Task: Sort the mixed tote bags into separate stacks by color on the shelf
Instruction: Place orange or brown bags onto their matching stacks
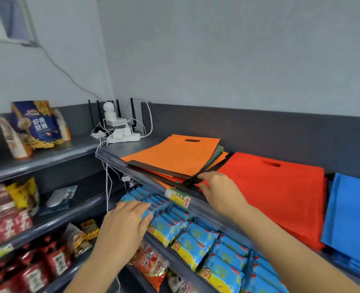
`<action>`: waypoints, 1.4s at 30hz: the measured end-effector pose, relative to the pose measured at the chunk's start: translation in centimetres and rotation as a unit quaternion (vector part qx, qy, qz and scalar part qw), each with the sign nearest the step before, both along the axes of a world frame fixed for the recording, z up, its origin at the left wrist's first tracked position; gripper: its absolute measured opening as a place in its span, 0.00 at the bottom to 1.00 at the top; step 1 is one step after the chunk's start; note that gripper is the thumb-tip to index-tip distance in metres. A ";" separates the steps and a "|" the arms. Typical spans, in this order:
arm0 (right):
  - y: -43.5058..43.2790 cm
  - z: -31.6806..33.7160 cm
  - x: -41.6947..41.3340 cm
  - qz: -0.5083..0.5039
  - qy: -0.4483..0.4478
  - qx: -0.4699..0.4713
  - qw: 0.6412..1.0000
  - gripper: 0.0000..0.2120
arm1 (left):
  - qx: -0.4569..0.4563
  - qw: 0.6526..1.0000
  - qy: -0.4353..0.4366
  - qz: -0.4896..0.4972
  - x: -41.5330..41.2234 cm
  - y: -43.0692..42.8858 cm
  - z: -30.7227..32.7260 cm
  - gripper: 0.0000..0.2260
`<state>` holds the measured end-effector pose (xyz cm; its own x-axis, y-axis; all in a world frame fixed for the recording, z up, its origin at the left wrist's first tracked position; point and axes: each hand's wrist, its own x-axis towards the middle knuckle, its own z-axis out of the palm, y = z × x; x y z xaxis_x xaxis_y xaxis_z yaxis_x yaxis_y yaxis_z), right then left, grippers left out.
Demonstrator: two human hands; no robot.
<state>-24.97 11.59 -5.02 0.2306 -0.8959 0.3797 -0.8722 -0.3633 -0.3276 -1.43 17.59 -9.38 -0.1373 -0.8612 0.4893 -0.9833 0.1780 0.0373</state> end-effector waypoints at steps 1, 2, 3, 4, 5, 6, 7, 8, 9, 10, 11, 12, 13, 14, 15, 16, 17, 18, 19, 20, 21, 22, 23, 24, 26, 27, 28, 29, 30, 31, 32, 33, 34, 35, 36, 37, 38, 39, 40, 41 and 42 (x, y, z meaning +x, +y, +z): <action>-1.6 0.3 0.4 0.001 -0.002 0.014 1.000 0.17 | 0.001 1.000 -0.002 0.005 0.4 -1.0 0.3 0.13; -3.1 0.6 0.8 0.002 -0.003 0.033 0.999 0.18 | 0.002 1.000 -0.002 0.008 0.8 -2.1 0.6 0.13; -4.7 0.9 1.2 0.002 0.000 0.056 0.998 0.19 | 0.001 1.000 -0.001 0.010 1.1 -3.2 1.0 0.14; -6.1 1.2 1.6 0.002 0.009 0.079 0.997 0.20 | -0.002 1.000 -0.001 0.013 1.4 -4.3 1.4 0.14; -7.5 1.4 2.0 0.002 0.022 0.099 0.995 0.21 | -0.009 1.000 -0.002 0.016 1.7 -5.4 1.7 0.14; -8.9 1.6 2.4 0.002 0.036 0.118 0.992 0.22 | -0.017 1.000 -0.003 0.017 1.9 -6.4 2.1 0.13; -10.1 1.6 2.8 0.002 0.049 0.137 0.989 0.23 | -0.019 1.000 0.000 0.019 2.0 -7.4 2.4 0.13; -11.2 1.5 3.1 0.003 0.064 0.158 0.985 0.24 | -0.018 1.000 0.004 0.018 2.1 -8.4 2.6 0.13; -12.1 1.4 3.5 0.005 0.081 0.177 0.981 0.24 | -0.018 1.000 0.007 0.015 2.2 -9.3 2.8 0.14; -12.8 1.1 3.8 0.005 0.097 0.191 0.977 0.24 | -0.021 1.000 0.009 0.008 2.3 -10.1 3.0 0.14; -13.3 0.8 4.0 0.000 0.107 0.195 0.975 0.22 | -0.022 1.000 0.012 -0.001 2.3 -11.0 3.0 0.14; -13.7 0.6 4.1 -0.006 0.112 0.185 0.976 0.20 | -0.023 1.000 0.014 -0.012 2.4 -11.9 3.1 0.14; -14.0 0.4 4.2 -0.011 0.118 0.165 0.979 0.17 | -0.025 0.999 0.016 -0.023 2.4 -12.8 3.3 0.14; -14.2 0.2 4.4 -0.016 0.130 0.141 0.981 0.15 | -0.029 0.999 0.017 -0.033 2.5 -13.7 3.4 0.14; -14.4 0.0 4.5 -0.023 0.143 0.119 0.982 0.14 | -0.034 0.998 0.015 -0.044 2.5 -14.7 3.6 0.13; -14.5 -0.1 4.7 -0.030 0.154 0.100 0.983 0.13 | -0.039 0.997 0.011 -0.058 2.6 -15.7 3.9 0.14; -14.5 -0.1 4.8 -0.038 0.159 0.086 0.983 0.13 | -0.040 0.996 0.009 -0.075 2.7 -16.7 4.1 0.15; -14.4 -0.1 4.8 -0.047 0.159 0.078 0.983 0.14 | -0.031 0.995 0.012 -0.092 2.7 -17.7 4.4 0.16; -14.3 0.0 5.0 -0.057 0.159 0.074 0.983 0.14 | -0.011 0.994 0.016 -0.107 2.7 -18.6 4.6 0.18; -14.2 0.0 5.1 -0.067 0.158 0.071 0.983 0.14 | 0.013 0.992 0.018 -0.121 2.7 -19.6 4.7 0.21; -14.1 0.1 5.2 -0.078 0.154 0.068 0.983 0.13 | 0.037 0.991 0.010 -0.132 2.8 -20.7 4.8 0.23; -14.0 0.1 5.4 -0.086 0.144 0.067 0.984 0.12 | 0.061 0.988 -0.005 -0.138 3.0 -21.8 4.7 0.24; -13.9 0.2 5.5 -0.096 0.127 0.072 0.985 0.10 | 0.082 0.986 -0.019 -0.143 3.0 -22.7 4.7 0.24; -13.8 0.1 5.5 -0.108 0.098 0.076 0.986 0.09 | 0.098 0.984 -0.028 -0.147 3.2 -23.5 4.7 0.23; -13.7 0.1 5.0 -0.150 0.005 0.074 0.986 0.11 | 0.115 0.981 -0.040 -0.153 3.5 -24.8 4.9 0.17; -13.6 0.2 4.7 -0.173 -0.050 0.057 0.982 0.10 | 0.115 0.980 -0.044 -0.159 3.6 -25.2 4.9 0.13; -13.3 0.4 4.3 -0.194 -0.105 0.028 0.975 0.10 | 0.108 0.979 -0.049 -0.165 3.7 -25.6 4.8 0.11; -13.0 0.7 4.0 -0.219 -0.160 0.007 0.963 0.12 | 0.093 0.979 -0.050 -0.172 3.8 -25.7 4.8 0.11; -12.6 1.1 3.7 -0.248 -0.214 0.001 0.945 0.15 | 0.064 0.979 -0.039 -0.189 3.9 -25.9 4.8 0.10; -12.2 1.6 3.4 -0.277 -0.272 0.015 0.921 0.20 | 0.026 0.976 -0.027 -0.215 3.9 -26.0 4.6 0.08; -11.8 2.1 3.2 -0.299 -0.340 0.053 0.890 0.25 | -0.006 0.970 -0.017 -0.243 3.8 -25.9 4.6 0.05; -11.4 2.5 3.0 -0.308 -0.420 0.111 0.846 0.28 | -0.037 0.963 -0.011 -0.268 3.5 -25.5 4.7 0.06; -10.8 2.9 2.8 -0.301 -0.491 0.174 0.799 0.28 | -0.067 0.955 -0.018 -0.289 3.1 -25.2 4.7 0.10; -10.2 3.2 2.8 -0.286 -0.535 0.218 0.765 0.25 | -0.101 0.947 -0.030 -0.302 2.9 -24.7 4.8 0.12; -9.7 3.2 2.8 -0.273 -0.547 0.236 0.755 0.22 | -0.130 0.940 -0.042 -0.314 2.6 -24.3 5.0 0.13; -9.5 2.9 2.6 -0.275 -0.538 0.231 0.763 0.19 | -0.141 0.934 -0.050 -0.325 2.4 -23.8 5.0 0.14; -9.3 2.4 2.6 -0.291 -0.511 0.209 0.782 0.16 | -0.138 0.930 -0.052 -0.336 2.2 -23.4 4.8 0.14; -9.1 1.9 2.5 -0.319 -0.464 0.172 0.808 0.14 | -0.128 0.929 -0.053 -0.343 2.0 -23.2 4.6 0.13; -8.7 1.5 2.5 -0.347 -0.405 0.131 0.835 0.14 | -0.114 0.929 -0.057 -0.347 1.8 -23.0 4.3 0.12; -8.2 1.2 2.5 -0.369 -0.345 0.090 0.858 0.15 | -0.097 0.930 -0.059 -0.350 1.6 -23.0 4.0 0.11; -7.7 1.1 2.4 -0.387 -0.298 0.054 0.871 0.17 | -0.077 0.930 -0.062 -0.354 1.4 -23.0 3.7 0.12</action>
<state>-22.59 3.93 -3.97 -0.6672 -0.7334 0.1301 -0.5064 0.3185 -0.8014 -0.06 -5.45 -5.70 -0.7069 -0.4546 0.5419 -0.6126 0.7765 -0.1477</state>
